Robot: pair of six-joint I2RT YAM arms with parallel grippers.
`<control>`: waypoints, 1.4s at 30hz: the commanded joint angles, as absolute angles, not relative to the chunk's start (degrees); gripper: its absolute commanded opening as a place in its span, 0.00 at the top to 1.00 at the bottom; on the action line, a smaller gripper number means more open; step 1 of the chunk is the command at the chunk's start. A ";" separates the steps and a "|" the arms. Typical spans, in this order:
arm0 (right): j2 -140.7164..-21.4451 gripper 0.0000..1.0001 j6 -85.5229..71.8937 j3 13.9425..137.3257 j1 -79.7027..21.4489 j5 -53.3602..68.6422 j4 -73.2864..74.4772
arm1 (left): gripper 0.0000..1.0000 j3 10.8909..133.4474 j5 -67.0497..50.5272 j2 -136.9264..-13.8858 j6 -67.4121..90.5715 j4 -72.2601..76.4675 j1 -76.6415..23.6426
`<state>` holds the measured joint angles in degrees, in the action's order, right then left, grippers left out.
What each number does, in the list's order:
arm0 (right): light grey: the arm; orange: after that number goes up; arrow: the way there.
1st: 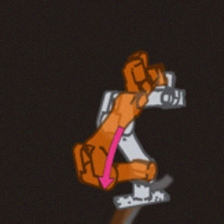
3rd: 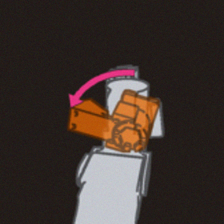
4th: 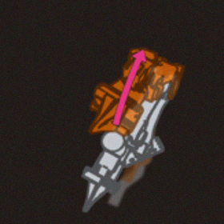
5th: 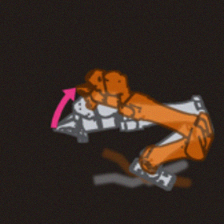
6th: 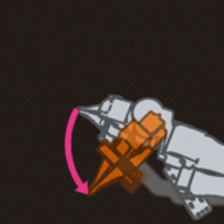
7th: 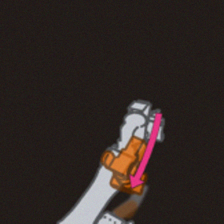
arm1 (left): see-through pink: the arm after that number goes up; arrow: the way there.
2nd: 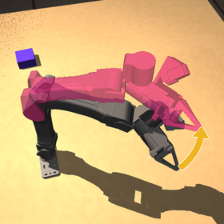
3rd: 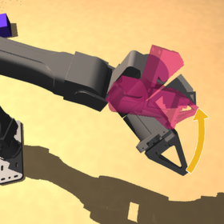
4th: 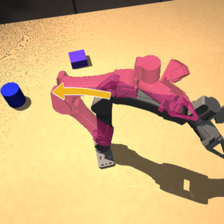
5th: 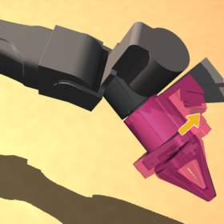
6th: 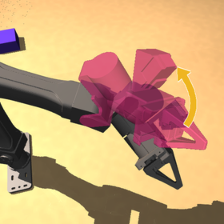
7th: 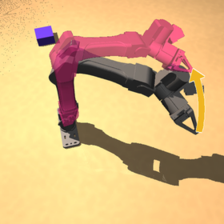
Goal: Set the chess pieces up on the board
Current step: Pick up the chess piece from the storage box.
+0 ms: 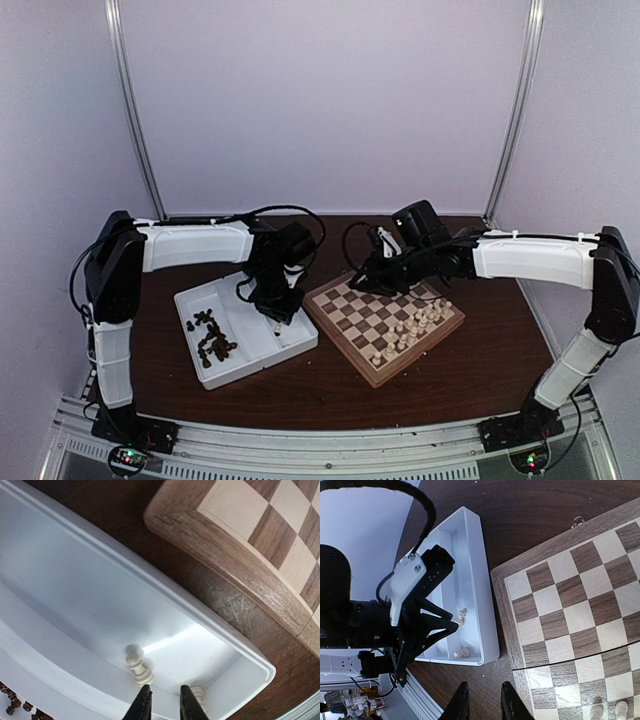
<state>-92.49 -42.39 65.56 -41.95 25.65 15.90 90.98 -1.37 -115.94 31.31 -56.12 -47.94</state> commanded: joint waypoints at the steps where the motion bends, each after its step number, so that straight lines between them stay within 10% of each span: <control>1: -90.17 0.77 -40.15 64.53 -40.84 24.91 15.55 | 0.80 95.08 1.48 -118.94 35.05 -58.80 -47.90; 42: -87.72 0.78 -39.46 59.37 -35.58 32.95 10.90 | 0.75 99.91 2.11 -129.57 43.99 -68.62 -50.64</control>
<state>-89.17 -40.01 60.38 -36.05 31.92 12.21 97.69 2.70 -126.08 44.27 -65.58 -49.95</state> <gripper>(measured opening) 0.223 0.266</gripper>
